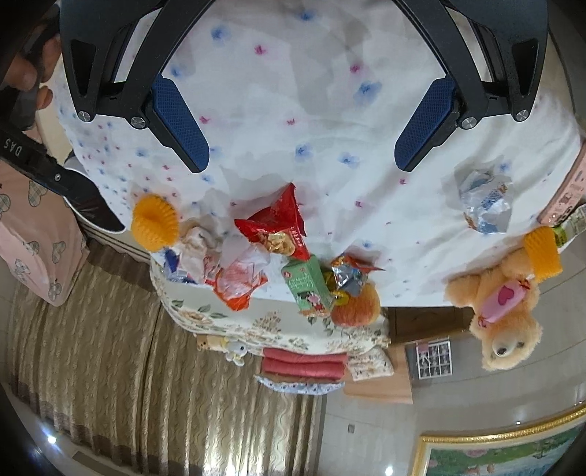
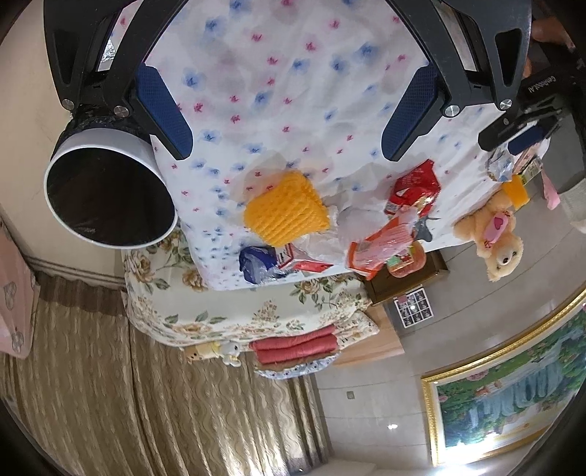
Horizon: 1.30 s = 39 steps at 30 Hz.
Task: Collect trash
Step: 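Grasp the yellow mesh fruit net with the right gripper while the left grasps the red chip bag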
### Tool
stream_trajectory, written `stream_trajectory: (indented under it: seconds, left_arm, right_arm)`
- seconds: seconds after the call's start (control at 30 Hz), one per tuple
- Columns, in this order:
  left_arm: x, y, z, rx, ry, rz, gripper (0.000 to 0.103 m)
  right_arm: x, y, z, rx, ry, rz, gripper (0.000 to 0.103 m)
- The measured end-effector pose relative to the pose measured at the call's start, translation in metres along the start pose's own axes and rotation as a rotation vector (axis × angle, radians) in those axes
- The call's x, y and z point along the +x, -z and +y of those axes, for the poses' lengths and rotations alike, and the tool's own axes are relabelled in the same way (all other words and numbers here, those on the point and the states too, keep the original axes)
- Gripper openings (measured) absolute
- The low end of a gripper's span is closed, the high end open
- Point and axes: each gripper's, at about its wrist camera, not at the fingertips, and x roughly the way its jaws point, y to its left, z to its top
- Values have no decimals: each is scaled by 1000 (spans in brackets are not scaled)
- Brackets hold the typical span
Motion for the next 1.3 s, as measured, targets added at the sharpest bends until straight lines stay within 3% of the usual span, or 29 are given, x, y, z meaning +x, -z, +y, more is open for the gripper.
stream_trajectory:
  seconds: [0.17,0.47,0.53,0.67,0.73,0.8,0.83,0.87,1.3]
  left_arm:
    - [27,-8,1,-10,3,57,99]
    - [72,-25,9,-42,7,150,85]
    - [79,-27,11,-52,9,165,81]
    - [92,-32,12,-74,44,202,64]
    - [96,-32,10,-75,62,217,51]
    - [100,-31,7,-62,82,240,27]
    - [100,-30,6,-58,84,239,21]
    - [99,-30,6,-56,98,235,8]
    - [68,-13,-22,-17,203,214,5]
  right_arm:
    - [25,-8,-7,30,5,69,100]
    - [69,-19,-9,49,5,182,83]
    - [76,-21,-9,53,5,198,75]
    - [83,-23,-11,65,-3,216,57]
    - [86,-23,-12,69,-10,223,39]
    - [86,-23,-13,73,-13,229,21]
    - [86,-23,-13,76,-17,228,19]
    - [85,-23,-13,78,-19,223,19]
    - [55,-15,-32,113,-31,182,14]
